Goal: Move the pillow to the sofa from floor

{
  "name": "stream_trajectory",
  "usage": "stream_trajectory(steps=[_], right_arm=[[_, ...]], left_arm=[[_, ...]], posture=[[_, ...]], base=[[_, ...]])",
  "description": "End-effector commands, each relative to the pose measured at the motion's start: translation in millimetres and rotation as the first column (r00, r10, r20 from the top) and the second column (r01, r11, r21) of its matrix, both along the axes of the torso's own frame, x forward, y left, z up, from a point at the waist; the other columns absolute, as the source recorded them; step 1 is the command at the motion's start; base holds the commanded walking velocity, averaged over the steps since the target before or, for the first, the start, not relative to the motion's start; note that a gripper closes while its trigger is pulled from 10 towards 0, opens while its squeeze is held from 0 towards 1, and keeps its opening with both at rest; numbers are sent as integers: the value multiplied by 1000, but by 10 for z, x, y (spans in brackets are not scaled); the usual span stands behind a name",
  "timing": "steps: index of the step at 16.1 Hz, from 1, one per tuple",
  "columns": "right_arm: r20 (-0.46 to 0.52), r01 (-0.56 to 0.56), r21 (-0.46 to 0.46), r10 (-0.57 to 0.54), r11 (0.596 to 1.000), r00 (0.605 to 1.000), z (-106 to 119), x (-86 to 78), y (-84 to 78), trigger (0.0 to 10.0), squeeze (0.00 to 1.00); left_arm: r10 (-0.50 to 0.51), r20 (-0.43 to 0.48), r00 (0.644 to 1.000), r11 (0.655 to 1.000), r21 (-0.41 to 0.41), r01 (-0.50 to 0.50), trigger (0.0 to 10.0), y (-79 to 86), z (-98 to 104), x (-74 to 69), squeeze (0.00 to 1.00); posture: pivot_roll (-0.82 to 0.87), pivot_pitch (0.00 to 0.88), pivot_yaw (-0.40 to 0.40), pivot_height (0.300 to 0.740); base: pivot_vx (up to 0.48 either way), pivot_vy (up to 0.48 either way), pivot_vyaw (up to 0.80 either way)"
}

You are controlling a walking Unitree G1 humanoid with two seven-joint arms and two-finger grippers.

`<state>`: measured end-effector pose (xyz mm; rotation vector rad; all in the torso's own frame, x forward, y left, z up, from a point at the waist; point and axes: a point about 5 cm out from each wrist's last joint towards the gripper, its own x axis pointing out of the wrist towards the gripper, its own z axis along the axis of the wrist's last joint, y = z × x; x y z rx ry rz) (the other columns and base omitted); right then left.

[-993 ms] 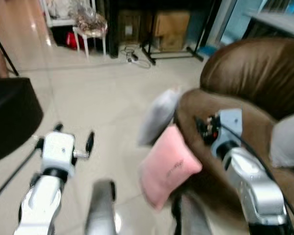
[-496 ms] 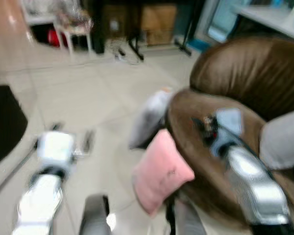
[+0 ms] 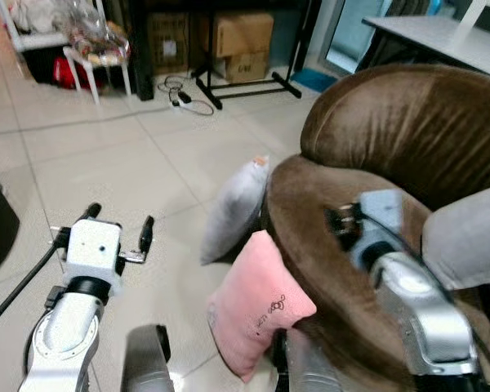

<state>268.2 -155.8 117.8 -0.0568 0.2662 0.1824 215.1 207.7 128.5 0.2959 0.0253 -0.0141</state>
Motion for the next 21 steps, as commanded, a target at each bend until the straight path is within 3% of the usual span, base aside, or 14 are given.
stream_trajectory(steps=[1,6,11,18,21], right_arm=[[-21,2,-19,-3,1000,1000,-25,10,-57,10000,0],[-94,-65,-61,60,996,994,-170,19,-42,10000,0],[-113,-38,-52,32,998,993,-218,16,-86,10000,0],[-88,-56,-76,49,996,995,-174,46,-88,10000,0],[-84,-101,-99,93,990,992,-174,27,-43,10000,0]], left_arm=[[-8,-3,1000,1000,2,8,10000,-31,-4,-10,0],[-27,-18,999,1000,13,27,10000,-41,-33,23,0],[-37,-18,999,999,10,37,10000,-57,-40,49,0],[-79,-16,997,997,-21,79,10000,-95,-51,82,0],[-90,-14,996,996,-27,89,10000,-103,-47,89,0]], posture=[[-18,0,-127,551],[-19,0,-126,496],[-24,0,-121,451],[-38,0,-92,446],[-40,0,-86,446]], base=[[0,0,0],[0,0,0],[0,0,0],[0,0,0],[162,0,800]])
